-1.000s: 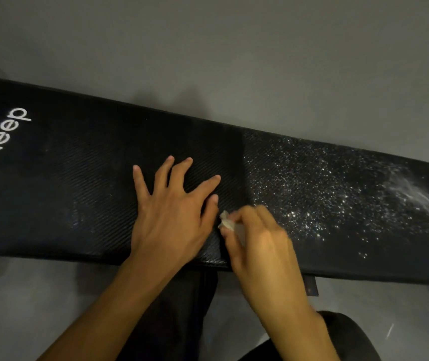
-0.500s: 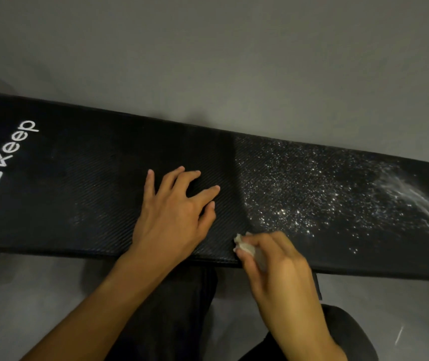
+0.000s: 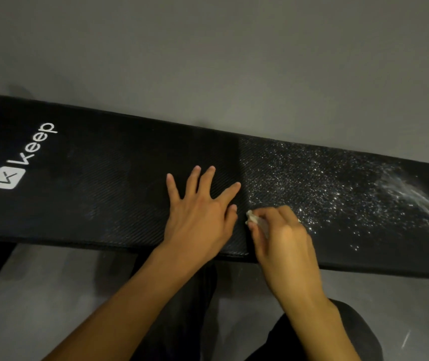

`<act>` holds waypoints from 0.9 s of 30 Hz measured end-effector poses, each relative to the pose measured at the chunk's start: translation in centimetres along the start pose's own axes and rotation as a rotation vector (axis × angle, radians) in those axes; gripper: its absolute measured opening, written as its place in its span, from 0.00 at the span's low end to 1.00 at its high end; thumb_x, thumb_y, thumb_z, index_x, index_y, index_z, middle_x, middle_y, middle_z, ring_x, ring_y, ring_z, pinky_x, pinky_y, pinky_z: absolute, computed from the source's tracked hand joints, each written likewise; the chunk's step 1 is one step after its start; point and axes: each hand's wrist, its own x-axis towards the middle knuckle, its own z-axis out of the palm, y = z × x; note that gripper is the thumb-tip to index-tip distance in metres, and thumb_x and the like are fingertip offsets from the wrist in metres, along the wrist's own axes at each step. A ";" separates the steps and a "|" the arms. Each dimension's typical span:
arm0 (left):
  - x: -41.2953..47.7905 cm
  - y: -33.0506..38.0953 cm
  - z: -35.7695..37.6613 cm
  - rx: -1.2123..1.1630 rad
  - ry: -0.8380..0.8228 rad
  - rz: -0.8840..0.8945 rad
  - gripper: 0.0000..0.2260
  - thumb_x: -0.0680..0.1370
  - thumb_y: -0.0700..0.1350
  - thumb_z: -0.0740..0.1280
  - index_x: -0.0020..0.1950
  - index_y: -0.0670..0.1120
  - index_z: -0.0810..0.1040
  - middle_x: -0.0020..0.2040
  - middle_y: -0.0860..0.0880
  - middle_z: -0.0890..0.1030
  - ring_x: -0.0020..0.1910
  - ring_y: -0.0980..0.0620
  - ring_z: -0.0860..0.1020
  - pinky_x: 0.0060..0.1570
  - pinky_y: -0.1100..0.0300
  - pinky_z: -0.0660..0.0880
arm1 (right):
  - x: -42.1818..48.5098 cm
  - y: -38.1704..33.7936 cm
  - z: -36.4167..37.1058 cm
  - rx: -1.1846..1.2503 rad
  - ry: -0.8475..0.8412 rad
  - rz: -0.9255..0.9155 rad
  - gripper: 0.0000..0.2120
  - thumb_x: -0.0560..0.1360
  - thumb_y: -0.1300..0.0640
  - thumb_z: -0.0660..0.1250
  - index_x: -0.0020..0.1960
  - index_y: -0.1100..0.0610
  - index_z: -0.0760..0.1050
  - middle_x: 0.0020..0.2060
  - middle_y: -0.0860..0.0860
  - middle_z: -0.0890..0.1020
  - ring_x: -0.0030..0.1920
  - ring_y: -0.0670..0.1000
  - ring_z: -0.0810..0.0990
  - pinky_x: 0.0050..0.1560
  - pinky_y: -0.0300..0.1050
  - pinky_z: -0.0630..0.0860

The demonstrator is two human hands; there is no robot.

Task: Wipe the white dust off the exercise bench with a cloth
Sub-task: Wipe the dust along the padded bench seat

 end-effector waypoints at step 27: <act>0.1 -0.6 1.3 0.067 0.053 0.032 0.26 0.82 0.62 0.48 0.80 0.62 0.61 0.83 0.42 0.59 0.82 0.38 0.54 0.73 0.23 0.47 | -0.9 1.1 -0.8 0.093 -0.045 0.039 0.05 0.77 0.53 0.71 0.53 0.49 0.81 0.48 0.44 0.79 0.45 0.44 0.80 0.47 0.41 0.75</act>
